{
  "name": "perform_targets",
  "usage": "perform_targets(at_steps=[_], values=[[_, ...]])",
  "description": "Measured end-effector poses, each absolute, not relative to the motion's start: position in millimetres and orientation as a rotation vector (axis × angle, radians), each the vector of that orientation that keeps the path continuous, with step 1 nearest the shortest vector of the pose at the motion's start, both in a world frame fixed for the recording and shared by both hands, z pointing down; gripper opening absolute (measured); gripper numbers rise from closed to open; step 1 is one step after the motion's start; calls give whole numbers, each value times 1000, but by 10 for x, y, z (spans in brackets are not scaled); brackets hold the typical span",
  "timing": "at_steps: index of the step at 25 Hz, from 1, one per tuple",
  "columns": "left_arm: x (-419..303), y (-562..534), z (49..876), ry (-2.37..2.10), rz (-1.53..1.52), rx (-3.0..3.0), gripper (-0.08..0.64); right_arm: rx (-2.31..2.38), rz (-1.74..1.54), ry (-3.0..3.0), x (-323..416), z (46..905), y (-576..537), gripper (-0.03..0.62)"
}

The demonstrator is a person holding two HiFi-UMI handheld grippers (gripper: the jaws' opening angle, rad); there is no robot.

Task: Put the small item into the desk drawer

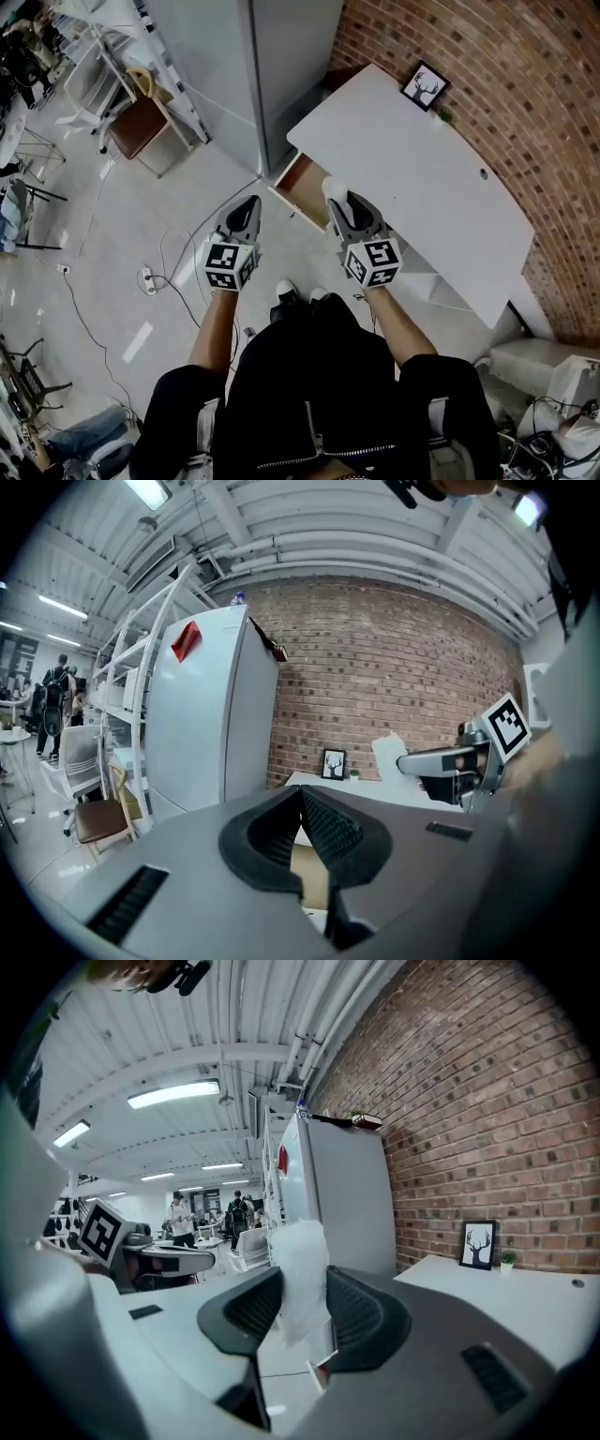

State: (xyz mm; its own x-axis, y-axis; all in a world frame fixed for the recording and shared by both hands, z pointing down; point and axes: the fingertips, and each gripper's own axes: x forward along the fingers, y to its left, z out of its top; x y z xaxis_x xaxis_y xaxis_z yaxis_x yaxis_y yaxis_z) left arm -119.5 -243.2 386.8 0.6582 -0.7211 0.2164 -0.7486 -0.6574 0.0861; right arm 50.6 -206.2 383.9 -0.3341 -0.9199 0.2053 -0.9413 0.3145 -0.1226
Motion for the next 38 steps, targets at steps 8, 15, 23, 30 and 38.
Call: perform_targets(at_steps=[8,15,23,30,38], values=[[-1124,-2597,3829,-1202,239,2715,20,1759,320,-2474,552,3787,-2224,153],[-1023,-2685,3794,-1223,235,2716,20,1754,314,-2493,645,3769,-2337,153],[-1004,-2712,3877,-1239,263,2685,20,1734,368,-2490,724,3886,-2396,153],[-971,-2671,4157,-1213,314,2640,20,1700,471,-2451,729,4239,-2336,153],[-983,-2572,4477,-1197,373,2577,20,1635,566,-2428,644,4623,-2302,153]])
